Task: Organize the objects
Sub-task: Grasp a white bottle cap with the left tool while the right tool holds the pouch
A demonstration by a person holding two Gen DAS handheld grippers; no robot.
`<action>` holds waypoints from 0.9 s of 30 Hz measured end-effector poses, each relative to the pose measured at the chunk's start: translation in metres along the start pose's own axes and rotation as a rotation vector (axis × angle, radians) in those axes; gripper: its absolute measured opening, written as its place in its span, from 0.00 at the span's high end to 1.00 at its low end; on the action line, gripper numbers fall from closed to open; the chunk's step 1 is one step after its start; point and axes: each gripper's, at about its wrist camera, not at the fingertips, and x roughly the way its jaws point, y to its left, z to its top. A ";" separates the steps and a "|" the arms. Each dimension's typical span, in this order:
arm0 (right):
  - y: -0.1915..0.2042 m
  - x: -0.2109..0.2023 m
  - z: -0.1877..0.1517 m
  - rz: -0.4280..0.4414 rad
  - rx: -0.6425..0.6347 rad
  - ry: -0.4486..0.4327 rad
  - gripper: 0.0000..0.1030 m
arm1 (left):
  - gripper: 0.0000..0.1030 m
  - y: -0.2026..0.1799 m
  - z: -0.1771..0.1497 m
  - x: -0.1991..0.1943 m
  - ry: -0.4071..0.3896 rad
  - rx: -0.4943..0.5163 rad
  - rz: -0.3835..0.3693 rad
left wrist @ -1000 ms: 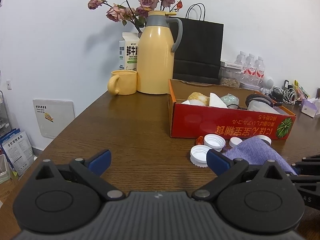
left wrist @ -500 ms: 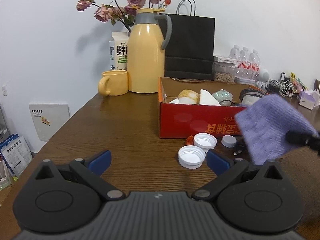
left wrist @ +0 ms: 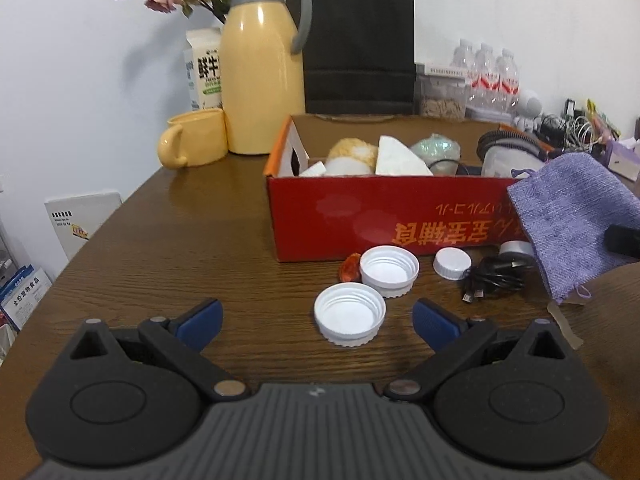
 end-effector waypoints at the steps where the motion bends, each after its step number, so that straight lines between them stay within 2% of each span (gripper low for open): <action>1: 0.000 0.001 -0.001 0.000 0.000 0.001 0.95 | 0.00 -0.002 0.001 0.003 0.006 0.001 0.005; 6: -0.001 0.000 -0.002 0.001 0.007 -0.001 0.95 | 0.02 -0.007 0.004 0.011 0.027 0.000 -0.011; 8: -0.001 -0.001 -0.003 0.001 0.005 -0.003 0.95 | 0.13 -0.008 0.004 0.013 0.030 -0.007 -0.019; 9: -0.001 -0.001 -0.002 0.002 0.004 -0.002 0.95 | 0.30 -0.008 0.004 0.014 0.037 -0.011 -0.022; 10: -0.001 -0.001 -0.003 0.002 0.004 -0.002 0.95 | 0.53 -0.007 0.004 0.015 0.047 -0.015 -0.028; 11: -0.001 -0.001 -0.002 0.002 0.004 -0.002 0.95 | 0.60 -0.006 0.004 0.014 0.048 -0.022 -0.039; 19: 0.003 -0.004 -0.002 0.001 -0.015 -0.016 0.95 | 0.60 -0.006 0.004 0.000 0.002 -0.031 -0.063; 27: 0.007 -0.015 0.006 0.036 -0.022 -0.053 0.95 | 0.60 -0.009 0.016 -0.022 -0.074 -0.024 -0.083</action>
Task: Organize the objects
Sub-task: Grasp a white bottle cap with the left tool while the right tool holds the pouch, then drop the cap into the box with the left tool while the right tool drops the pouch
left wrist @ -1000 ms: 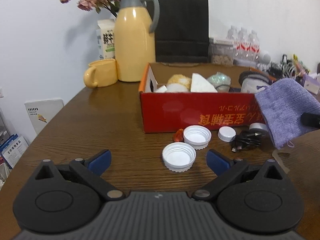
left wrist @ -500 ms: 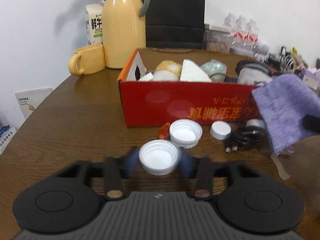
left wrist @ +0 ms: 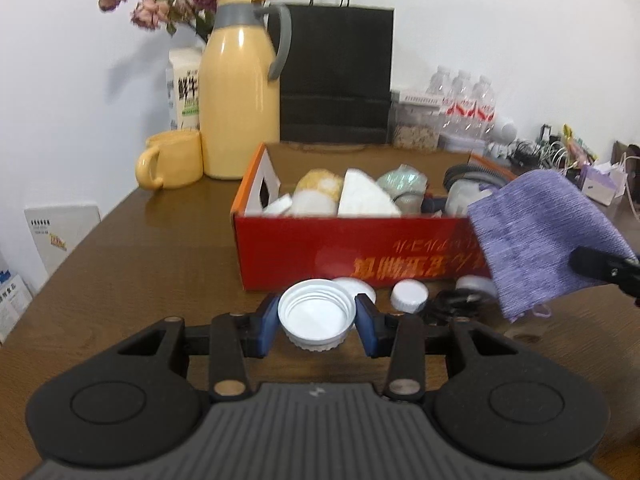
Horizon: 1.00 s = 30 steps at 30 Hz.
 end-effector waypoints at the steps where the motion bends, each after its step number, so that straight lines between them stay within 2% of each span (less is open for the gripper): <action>1: 0.001 -0.001 0.002 0.004 -0.002 -0.005 0.95 | 0.60 -0.001 0.003 -0.003 -0.013 0.003 -0.003; 9: 0.011 0.002 0.030 0.029 -0.020 -0.067 0.95 | 0.60 -0.017 0.035 -0.019 -0.121 0.035 -0.030; 17: 0.017 0.032 0.071 0.035 -0.029 -0.126 0.95 | 0.60 -0.029 0.075 -0.004 -0.197 0.011 -0.045; 23: 0.008 0.079 0.086 0.005 0.008 -0.098 0.95 | 0.60 -0.032 0.100 0.031 -0.204 -0.043 -0.035; 30: -0.005 0.132 0.075 -0.029 0.045 -0.013 0.95 | 0.60 -0.027 0.105 0.086 -0.170 -0.112 0.006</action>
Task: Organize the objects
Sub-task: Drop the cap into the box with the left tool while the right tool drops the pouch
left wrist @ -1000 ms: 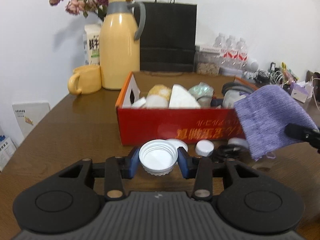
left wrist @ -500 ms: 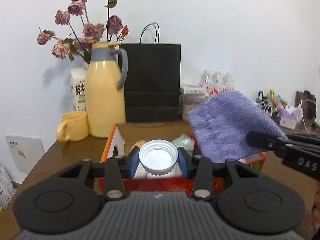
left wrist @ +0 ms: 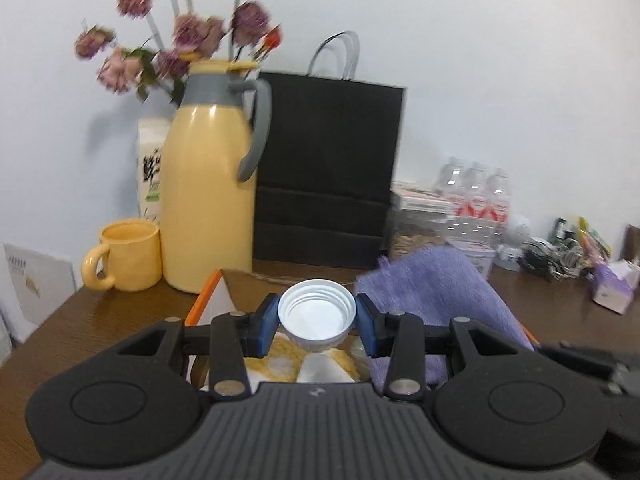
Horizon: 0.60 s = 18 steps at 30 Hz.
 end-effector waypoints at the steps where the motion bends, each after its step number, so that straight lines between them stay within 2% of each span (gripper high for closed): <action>1: -0.002 0.004 -0.002 -0.003 -0.002 0.007 0.95 | 0.60 0.000 -0.001 0.006 0.016 0.001 0.001; 5: -0.010 0.016 -0.007 -0.026 0.007 0.038 0.95 | 0.60 0.000 -0.010 0.016 0.048 0.029 -0.002; 9: -0.009 0.016 -0.011 -0.044 -0.003 0.044 0.93 | 0.60 0.001 -0.014 0.015 0.040 0.032 0.010; 11: -0.006 0.014 -0.013 -0.054 -0.020 0.042 0.88 | 0.55 0.001 -0.017 0.013 0.027 0.040 0.021; 12: -0.005 0.013 -0.013 -0.060 -0.024 0.042 0.85 | 0.48 0.001 -0.017 0.011 0.022 0.041 0.023; 14: -0.005 0.012 -0.015 -0.064 -0.025 0.048 0.77 | 0.29 0.002 -0.017 0.008 0.005 0.040 0.027; 16: -0.005 0.011 -0.015 -0.060 -0.025 0.052 0.55 | 0.02 0.004 -0.017 0.003 -0.026 0.036 0.032; 17: -0.005 0.009 -0.015 -0.056 -0.025 0.049 0.48 | 0.00 0.005 -0.016 0.000 -0.043 0.031 0.035; 18: -0.004 0.007 -0.015 -0.055 -0.027 0.046 0.29 | 0.00 0.007 -0.016 -0.003 -0.055 0.024 0.036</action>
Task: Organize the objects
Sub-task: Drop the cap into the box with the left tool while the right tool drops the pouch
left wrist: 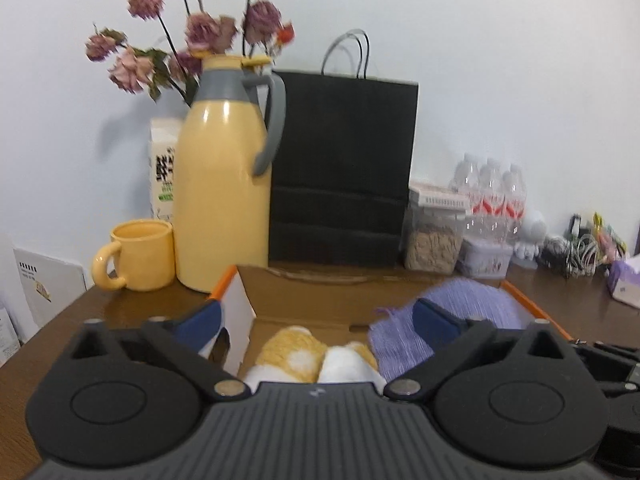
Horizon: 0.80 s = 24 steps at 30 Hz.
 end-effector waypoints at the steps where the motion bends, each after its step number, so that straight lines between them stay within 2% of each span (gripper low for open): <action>1: 0.001 -0.002 0.000 -0.002 -0.004 -0.007 0.12 | 0.00 0.001 0.001 -0.002 0.000 -0.006 -0.001; 3: 0.004 -0.006 -0.001 -0.010 -0.013 -0.034 0.04 | 0.00 0.003 0.003 -0.004 -0.001 -0.014 0.004; 6: 0.004 -0.010 0.000 -0.008 -0.010 -0.045 0.00 | 0.00 0.004 0.004 -0.006 -0.004 -0.017 0.014; 14: 0.004 -0.018 0.001 -0.029 -0.004 -0.069 0.00 | 0.00 0.006 0.004 -0.015 -0.004 -0.008 0.009; 24: 0.008 -0.043 -0.004 -0.057 -0.046 -0.099 0.00 | 0.00 0.011 -0.006 -0.045 -0.034 0.024 0.006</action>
